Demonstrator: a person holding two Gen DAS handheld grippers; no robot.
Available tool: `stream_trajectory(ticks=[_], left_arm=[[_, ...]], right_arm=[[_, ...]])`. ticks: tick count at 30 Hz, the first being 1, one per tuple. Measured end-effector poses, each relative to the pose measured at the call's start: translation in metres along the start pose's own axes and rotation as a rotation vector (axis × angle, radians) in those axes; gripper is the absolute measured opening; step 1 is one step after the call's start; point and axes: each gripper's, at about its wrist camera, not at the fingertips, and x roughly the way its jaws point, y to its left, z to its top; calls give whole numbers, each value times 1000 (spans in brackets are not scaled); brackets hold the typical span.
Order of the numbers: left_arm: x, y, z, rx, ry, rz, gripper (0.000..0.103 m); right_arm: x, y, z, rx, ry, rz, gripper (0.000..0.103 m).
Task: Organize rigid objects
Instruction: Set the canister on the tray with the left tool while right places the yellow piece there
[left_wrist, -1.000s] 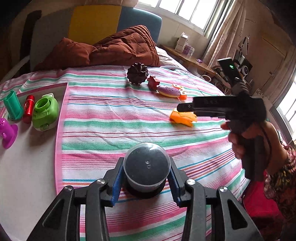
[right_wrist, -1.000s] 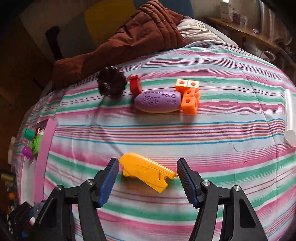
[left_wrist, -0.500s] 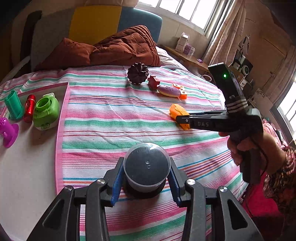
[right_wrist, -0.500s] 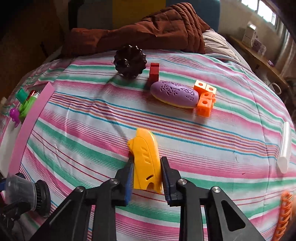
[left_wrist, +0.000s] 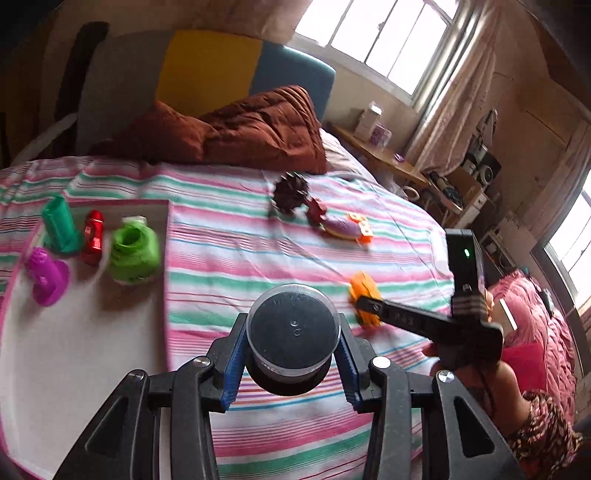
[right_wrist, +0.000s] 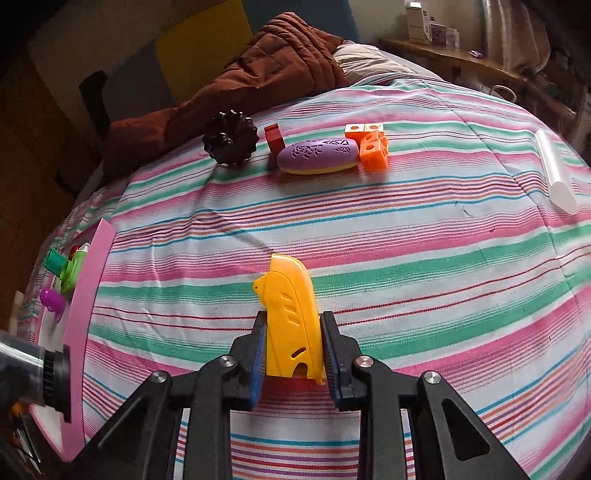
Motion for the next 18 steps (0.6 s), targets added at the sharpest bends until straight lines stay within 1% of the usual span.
stream_trajectory(ticks=[4, 9, 13, 18], left_arm=[[-12, 36, 2, -74, -23, 50, 44], [-22, 80, -1, -153, -32, 113, 44], [-31, 110, -3, -179, -41, 182, 44], [-38, 141, -8, -193, -30, 296, 44]], right_arm=[[-1, 6, -2, -10, 6, -1, 27], [-2, 9, -2, -23, 13, -16, 27], [-3, 10, -2, -8, 14, -26, 27], [-9, 18, -3, 20, 12, -2, 27]])
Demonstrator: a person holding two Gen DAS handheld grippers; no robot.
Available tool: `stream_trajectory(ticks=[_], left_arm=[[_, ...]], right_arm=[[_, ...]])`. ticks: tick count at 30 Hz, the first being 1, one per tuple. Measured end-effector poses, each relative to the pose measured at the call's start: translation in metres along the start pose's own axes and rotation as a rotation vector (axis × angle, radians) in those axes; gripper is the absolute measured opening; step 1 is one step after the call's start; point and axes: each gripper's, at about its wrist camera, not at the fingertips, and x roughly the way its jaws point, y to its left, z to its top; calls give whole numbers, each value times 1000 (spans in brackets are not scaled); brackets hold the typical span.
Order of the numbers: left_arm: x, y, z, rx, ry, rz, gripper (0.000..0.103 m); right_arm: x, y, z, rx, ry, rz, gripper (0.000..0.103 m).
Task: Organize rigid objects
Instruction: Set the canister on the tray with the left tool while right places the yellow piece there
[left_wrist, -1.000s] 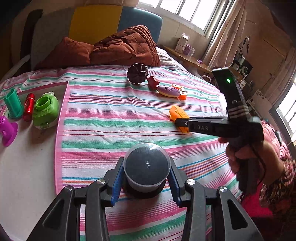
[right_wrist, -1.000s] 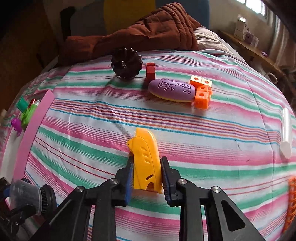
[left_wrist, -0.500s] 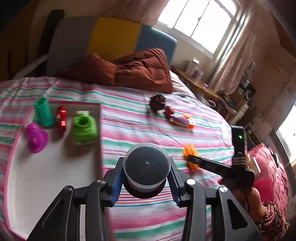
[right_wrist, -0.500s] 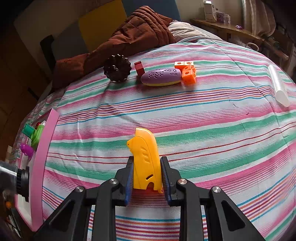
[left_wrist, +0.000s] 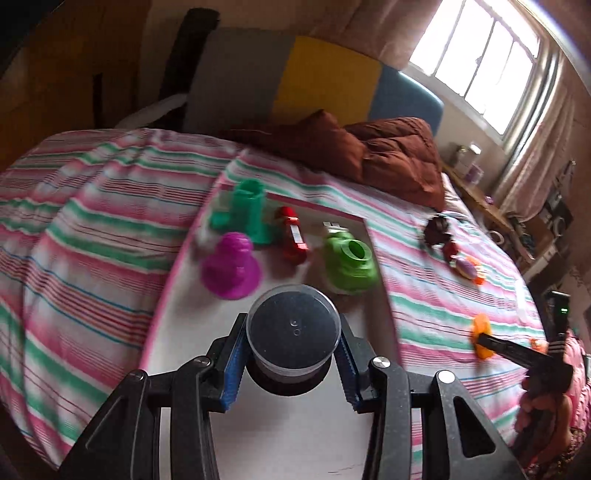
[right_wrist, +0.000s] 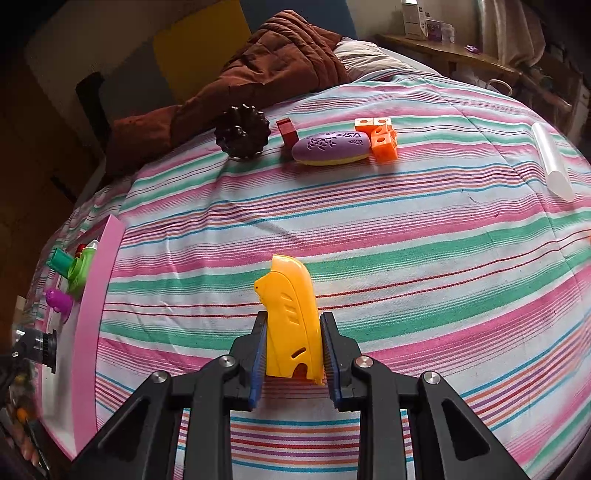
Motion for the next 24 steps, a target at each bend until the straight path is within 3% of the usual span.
stream_trajectory(ticks=[5, 11, 14, 19, 24], left_arm=[[13, 27, 5, -19, 29, 67, 44], [0, 33, 5, -10, -41, 123, 52], [-12, 37, 1, -44, -87, 87, 59], [-33, 41, -12, -94, -141, 45, 59], [-42, 37, -25, -110, -147, 47, 59]], right_arm=[[-17, 23, -1, -34, -28, 18, 27], [-35, 60, -1, -84, -57, 82, 27], [-39, 83, -4, -132, -62, 113, 27], [-45, 125, -10, -215, -48, 184, 27], [-37, 177, -22, -315, -2, 249, 27]])
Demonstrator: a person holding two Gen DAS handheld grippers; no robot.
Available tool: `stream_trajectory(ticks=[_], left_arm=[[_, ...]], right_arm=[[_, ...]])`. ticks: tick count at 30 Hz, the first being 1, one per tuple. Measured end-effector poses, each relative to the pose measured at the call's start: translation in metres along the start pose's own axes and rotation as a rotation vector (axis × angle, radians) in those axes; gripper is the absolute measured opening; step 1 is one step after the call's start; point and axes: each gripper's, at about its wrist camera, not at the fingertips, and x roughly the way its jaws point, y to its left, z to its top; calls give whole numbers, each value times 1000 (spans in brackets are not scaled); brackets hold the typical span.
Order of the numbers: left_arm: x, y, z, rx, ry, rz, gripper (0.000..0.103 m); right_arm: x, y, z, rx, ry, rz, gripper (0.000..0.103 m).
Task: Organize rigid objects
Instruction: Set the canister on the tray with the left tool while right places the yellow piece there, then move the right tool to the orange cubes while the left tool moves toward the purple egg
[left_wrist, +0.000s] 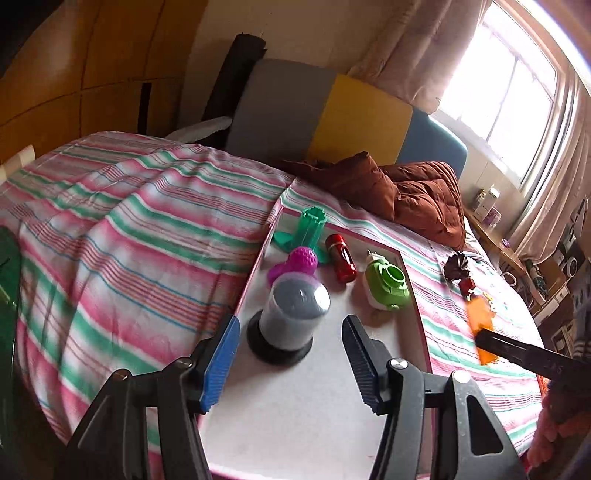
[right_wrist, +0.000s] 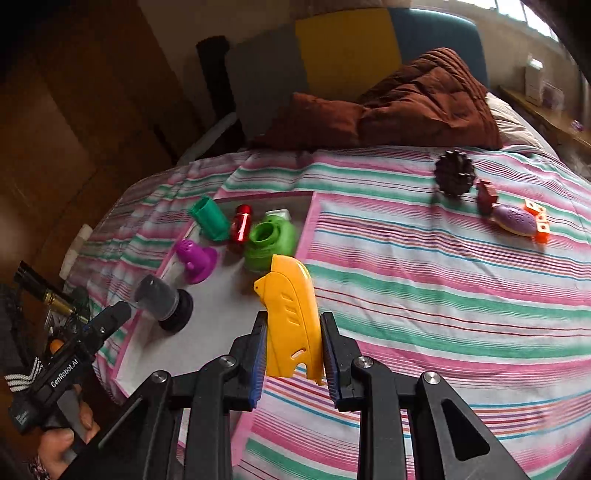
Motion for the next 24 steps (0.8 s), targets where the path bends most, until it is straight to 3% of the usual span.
stream_trajectory(ticks=[8, 18, 20, 21, 24], left_arm=[[1, -3, -10, 5, 24, -14, 58], [0, -2, -12, -9, 31, -2, 58], [0, -3, -13, -6, 31, 0, 58], [0, -3, -12, -5, 32, -1, 58], [-3, -4, -12, -3, 17, -6, 58]], right_arm=[[50, 62, -1, -164, 85, 21, 27], [107, 78, 20, -179, 87, -25, 28], [111, 77, 23, -165, 89, -5, 33], [109, 76, 24, -156, 85, -7, 41], [90, 73, 21, -137, 49, 33, 43]])
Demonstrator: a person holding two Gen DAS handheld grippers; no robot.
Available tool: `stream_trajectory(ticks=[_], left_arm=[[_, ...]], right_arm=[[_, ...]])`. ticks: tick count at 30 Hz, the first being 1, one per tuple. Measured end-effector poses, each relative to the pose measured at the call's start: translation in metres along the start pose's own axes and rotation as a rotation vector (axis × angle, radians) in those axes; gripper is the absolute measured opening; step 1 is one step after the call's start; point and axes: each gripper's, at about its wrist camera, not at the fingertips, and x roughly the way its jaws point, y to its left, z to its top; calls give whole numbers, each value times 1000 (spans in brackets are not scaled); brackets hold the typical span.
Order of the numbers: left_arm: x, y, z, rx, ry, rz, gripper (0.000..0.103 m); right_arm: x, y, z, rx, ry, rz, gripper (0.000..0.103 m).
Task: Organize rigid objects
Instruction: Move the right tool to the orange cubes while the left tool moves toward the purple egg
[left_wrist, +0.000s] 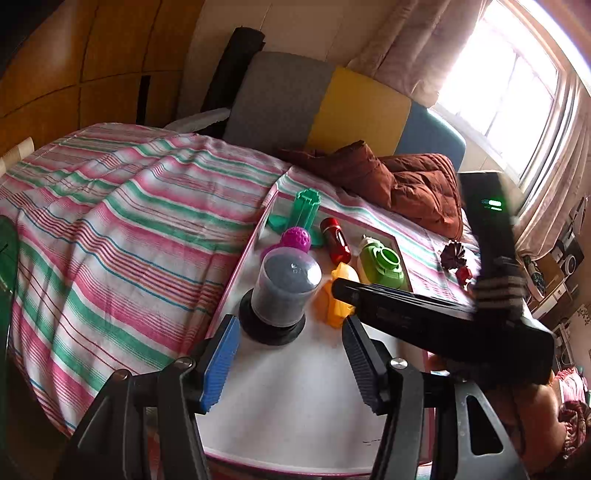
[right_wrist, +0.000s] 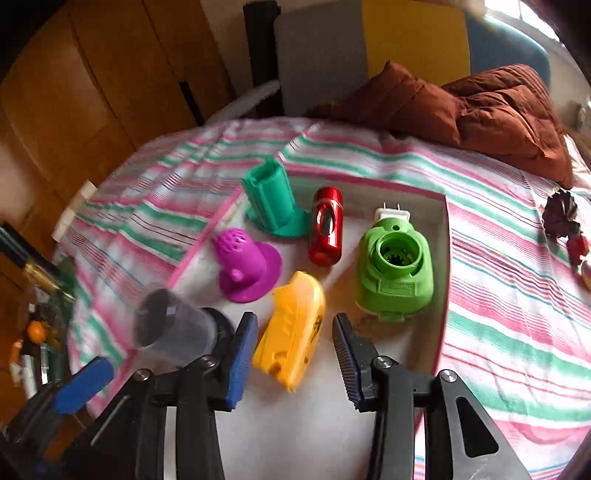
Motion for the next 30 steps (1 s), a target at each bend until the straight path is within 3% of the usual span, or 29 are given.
stream_trajectory(ticks=[8, 13, 20, 30], left_arm=[[1, -6, -3, 7, 12, -50, 58], [-4, -15, -5, 25, -1, -94, 58], [-3, -35, -13, 63, 28, -131, 58], [1, -80, -20, 171, 100, -189, 58]], right_arm=[[-45, -12, -17, 19, -67, 8, 52], [-71, -34, -29, 63, -121, -62, 53], [-84, -97, -49, 185, -97, -176, 57], [-89, -181, -91, 356, -62, -269, 57]])
